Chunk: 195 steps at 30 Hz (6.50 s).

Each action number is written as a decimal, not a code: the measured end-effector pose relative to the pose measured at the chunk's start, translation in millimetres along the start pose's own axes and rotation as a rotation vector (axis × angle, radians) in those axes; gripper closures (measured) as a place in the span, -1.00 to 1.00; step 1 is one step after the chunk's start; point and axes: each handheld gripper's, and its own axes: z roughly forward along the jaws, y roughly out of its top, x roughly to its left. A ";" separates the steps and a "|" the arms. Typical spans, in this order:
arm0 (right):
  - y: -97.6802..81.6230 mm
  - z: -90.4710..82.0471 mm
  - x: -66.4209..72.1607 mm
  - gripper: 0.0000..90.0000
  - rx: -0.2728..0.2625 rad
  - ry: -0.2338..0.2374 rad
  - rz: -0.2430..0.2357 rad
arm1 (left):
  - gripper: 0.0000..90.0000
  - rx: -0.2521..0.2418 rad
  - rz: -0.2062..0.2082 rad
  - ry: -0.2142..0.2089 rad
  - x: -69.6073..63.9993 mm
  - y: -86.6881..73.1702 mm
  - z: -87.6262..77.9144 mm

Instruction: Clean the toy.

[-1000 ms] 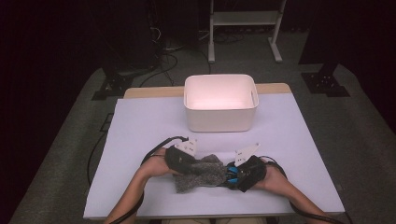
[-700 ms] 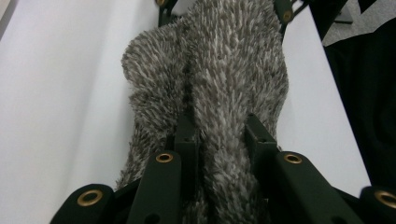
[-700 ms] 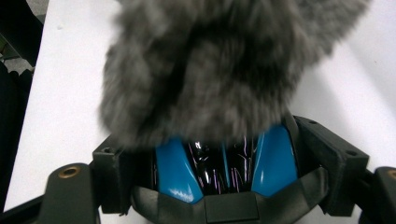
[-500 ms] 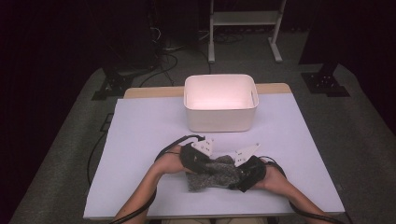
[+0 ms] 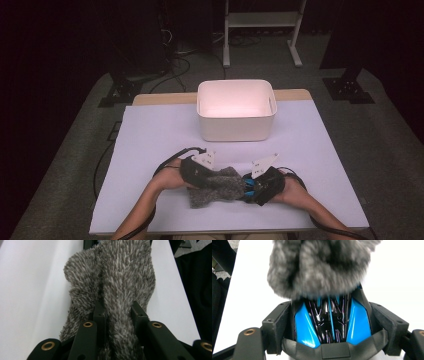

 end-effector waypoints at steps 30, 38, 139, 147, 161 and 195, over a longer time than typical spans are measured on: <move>7.3 3.5 -1.6 -0.49 0.025 0.019 -0.028 | 0.19 0.004 -0.046 0.002 -4.2 -8.4 -14.2; 8.9 5.3 -0.3 -0.49 0.024 0.012 -0.024 | -0.17 -0.037 -0.031 0.040 -10.8 11.5 -19.7; 26.2 26.3 1.3 -0.51 -0.010 -0.003 -0.069 | 0.68 0.106 0.092 -0.001 -4.5 68.8 35.5; 25.5 25.7 2.3 -0.50 -0.019 0.012 -0.046 | 0.68 0.101 0.072 0.001 -0.4 60.6 34.4; 25.8 26.2 0.6 -0.50 -0.018 0.011 -0.059 | 0.68 0.039 -0.005 0.026 8.3 35.0 13.0; 25.9 25.6 -0.4 -0.50 -0.008 0.015 -0.075 | 0.66 0.042 -0.098 0.065 1.8 -34.1 -25.8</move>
